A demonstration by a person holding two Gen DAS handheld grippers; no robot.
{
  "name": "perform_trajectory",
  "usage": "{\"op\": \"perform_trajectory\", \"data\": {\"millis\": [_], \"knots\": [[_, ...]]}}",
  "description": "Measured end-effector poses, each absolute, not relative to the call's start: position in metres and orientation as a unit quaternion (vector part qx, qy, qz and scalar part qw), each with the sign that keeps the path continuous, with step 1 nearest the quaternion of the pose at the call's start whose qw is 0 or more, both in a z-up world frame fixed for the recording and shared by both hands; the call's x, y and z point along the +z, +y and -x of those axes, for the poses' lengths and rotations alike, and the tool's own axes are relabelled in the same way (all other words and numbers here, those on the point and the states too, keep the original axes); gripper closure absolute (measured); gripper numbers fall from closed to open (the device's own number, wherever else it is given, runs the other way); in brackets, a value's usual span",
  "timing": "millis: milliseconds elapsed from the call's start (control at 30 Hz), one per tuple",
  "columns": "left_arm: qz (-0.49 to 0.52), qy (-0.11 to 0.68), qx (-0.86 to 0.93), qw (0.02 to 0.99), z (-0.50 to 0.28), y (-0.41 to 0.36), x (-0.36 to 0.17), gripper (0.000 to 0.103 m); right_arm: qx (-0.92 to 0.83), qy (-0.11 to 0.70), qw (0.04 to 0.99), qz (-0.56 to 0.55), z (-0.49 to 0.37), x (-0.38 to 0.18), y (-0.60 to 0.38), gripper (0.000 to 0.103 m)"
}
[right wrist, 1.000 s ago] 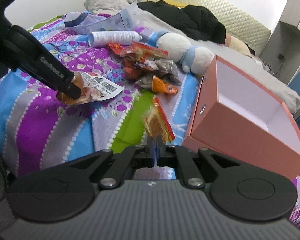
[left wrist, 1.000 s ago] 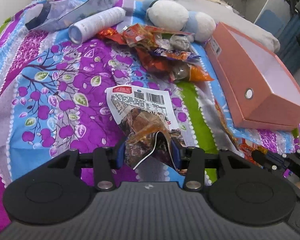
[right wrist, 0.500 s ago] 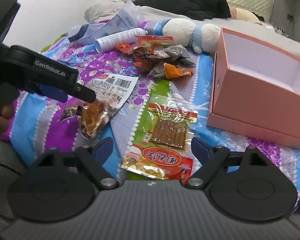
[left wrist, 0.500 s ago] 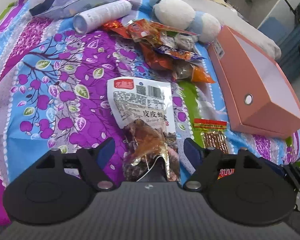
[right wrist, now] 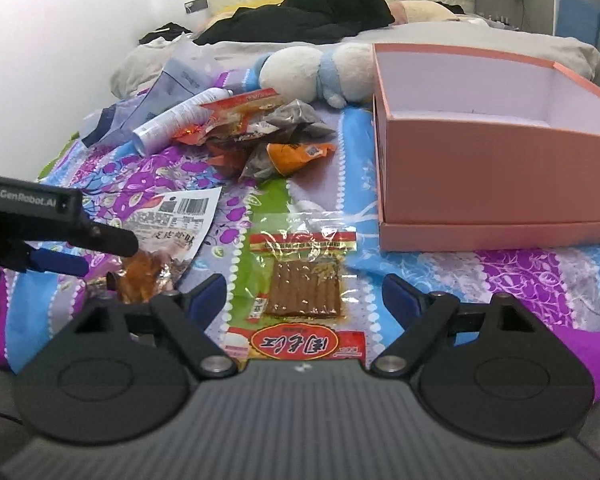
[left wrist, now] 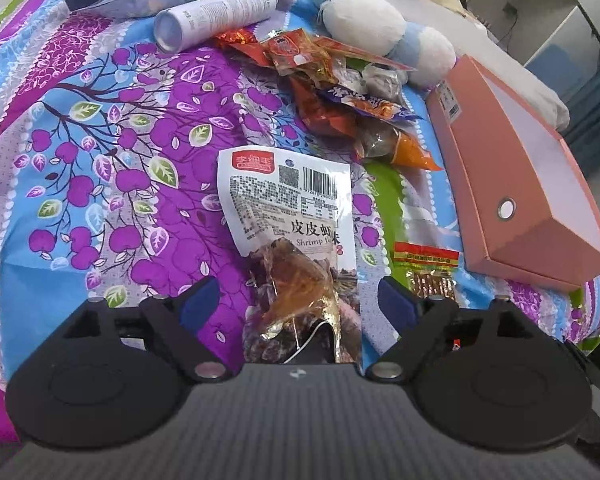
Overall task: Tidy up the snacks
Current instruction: 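Lift the shrimp snack bag with left gripper while right lifts the red-labelled strip packet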
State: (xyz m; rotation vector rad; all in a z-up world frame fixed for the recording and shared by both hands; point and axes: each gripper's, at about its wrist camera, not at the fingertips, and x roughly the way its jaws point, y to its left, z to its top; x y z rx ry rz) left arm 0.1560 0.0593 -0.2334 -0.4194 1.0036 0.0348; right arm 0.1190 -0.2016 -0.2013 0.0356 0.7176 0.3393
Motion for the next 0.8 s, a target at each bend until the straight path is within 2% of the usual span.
{"op": "perform_trajectory", "data": {"millis": [467,800], "knots": [[0.196,0.491,0.019,0.849,-0.164,0.051,-0.255,0.014,0.159,0.366,0.917,-0.01,-0.133,-0.225,-0.191,0.017],[0.166,0.496,0.029,0.852,-0.175,0.043,-0.264,0.015,0.169,0.386,0.906,0.043,-0.158,-0.247,-0.17,0.014]]}}
